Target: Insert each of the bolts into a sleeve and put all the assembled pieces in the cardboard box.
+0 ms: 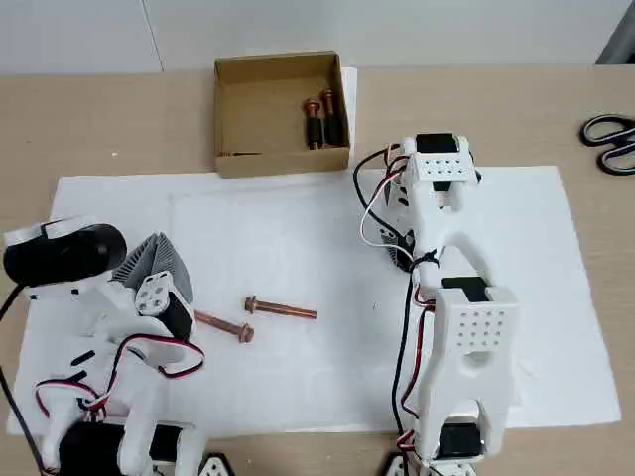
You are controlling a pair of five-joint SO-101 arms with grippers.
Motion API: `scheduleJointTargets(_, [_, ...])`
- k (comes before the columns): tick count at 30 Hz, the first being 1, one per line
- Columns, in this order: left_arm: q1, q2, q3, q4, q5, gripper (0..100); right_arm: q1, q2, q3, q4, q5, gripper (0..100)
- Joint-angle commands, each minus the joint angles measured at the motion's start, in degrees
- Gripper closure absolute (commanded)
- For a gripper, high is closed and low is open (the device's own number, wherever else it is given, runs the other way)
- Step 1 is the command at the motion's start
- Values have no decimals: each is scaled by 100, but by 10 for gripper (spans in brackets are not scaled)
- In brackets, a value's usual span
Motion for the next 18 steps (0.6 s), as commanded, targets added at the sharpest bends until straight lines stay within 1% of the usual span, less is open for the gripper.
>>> scheduleJointTargets(1, [-9,-62,-4,26,-44,994,75,-13,18,13,-9,883])
scheduleJointTargets(6, [-9,-62,-4,26,-44,994,75,-13,18,13,-9,890])
scheduleJointTargets(7, [-9,-62,-4,26,-44,994,48,-13,18,13,0,908])
scheduleJointTargets(9, [-9,-62,-4,26,-44,994,22,-31,-18,13,0,983])
scheduleJointTargets(10, [-9,-62,-4,26,-44,994,4,-48,-44,13,0,998])
scheduleJointTargets(11, [-9,-62,-4,26,-44,994,-40,-92,-79,22,0,987])
scheduleJointTargets(14, [-9,-62,4,18,-35,994,-127,-558,-123,22,18,996])
scheduleJointTargets(18, [-9,-62,145,-97,0,994,-426,-1305,-132,13,352,995])
